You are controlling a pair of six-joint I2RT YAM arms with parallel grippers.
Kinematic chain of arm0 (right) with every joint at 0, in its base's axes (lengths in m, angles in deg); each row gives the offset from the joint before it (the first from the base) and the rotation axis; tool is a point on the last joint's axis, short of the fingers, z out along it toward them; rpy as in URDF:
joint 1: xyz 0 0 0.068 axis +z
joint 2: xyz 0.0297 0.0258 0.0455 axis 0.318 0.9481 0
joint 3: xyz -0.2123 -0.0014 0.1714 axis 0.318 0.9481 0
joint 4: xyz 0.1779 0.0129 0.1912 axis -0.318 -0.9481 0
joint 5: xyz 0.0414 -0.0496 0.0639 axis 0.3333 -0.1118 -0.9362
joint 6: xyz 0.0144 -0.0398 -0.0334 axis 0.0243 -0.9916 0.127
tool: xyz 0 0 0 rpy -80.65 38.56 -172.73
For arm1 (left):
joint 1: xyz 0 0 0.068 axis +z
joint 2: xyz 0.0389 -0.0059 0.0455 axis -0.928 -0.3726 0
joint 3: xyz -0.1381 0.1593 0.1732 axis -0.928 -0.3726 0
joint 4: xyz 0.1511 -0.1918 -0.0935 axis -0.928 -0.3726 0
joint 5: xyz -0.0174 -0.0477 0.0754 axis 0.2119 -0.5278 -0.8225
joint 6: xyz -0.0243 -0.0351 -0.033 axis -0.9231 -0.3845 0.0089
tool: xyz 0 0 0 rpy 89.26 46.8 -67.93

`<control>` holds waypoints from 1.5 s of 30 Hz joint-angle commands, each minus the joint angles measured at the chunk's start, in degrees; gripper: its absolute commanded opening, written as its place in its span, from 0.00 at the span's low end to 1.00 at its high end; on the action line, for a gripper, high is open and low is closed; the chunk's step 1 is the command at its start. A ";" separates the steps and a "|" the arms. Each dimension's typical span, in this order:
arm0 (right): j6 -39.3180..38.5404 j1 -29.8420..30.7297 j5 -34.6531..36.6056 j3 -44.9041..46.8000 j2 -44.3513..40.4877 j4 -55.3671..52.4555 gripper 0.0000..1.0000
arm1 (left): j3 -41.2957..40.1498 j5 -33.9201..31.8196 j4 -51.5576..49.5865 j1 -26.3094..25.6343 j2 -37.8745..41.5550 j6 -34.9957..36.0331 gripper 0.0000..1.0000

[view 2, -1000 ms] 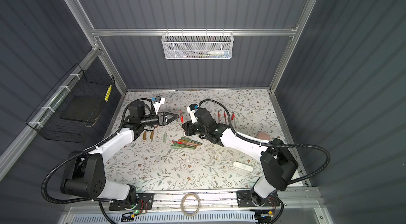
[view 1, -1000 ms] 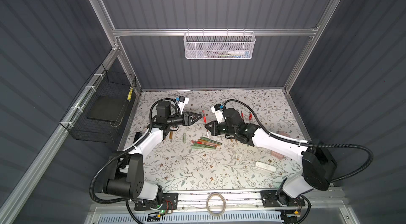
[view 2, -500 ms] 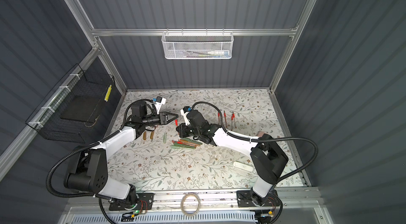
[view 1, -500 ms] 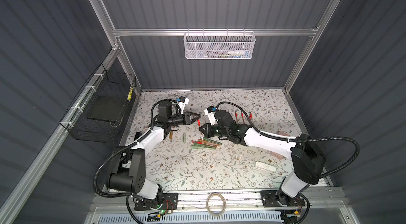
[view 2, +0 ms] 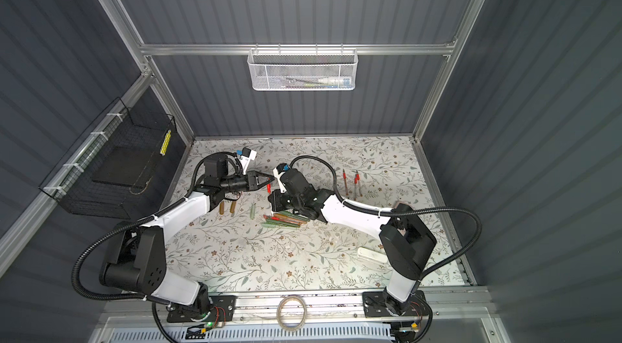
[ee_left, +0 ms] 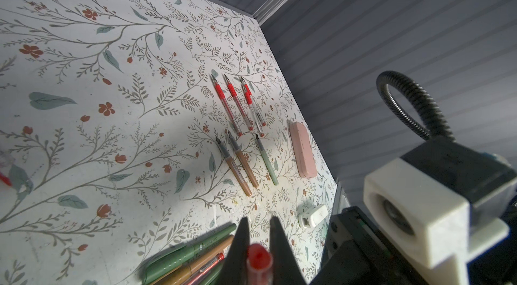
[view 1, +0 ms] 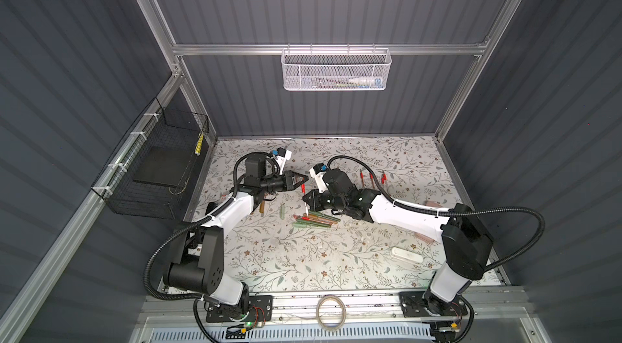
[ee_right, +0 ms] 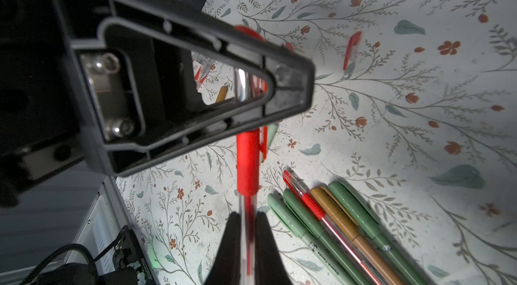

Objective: Remove pen caps from pens
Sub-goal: Open the pen cap on the pen.

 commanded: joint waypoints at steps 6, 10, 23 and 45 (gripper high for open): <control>-0.81 0.12 0.14 -1.21 0.37 -0.64 0.05 | 1.38 -0.56 -0.35 0.09 0.54 -0.12 0.00; -1.18 0.03 0.14 -0.96 1.27 1.47 0.26 | 0.46 0.40 1.94 0.09 0.72 -2.18 0.00; -2.60 -0.51 0.36 -2.61 2.64 0.26 0.00 | 0.53 0.39 1.26 0.09 1.15 -1.75 0.23; -2.03 -0.58 0.25 -1.36 4.10 -0.30 0.00 | 1.25 -0.80 0.02 0.16 0.88 -1.00 0.00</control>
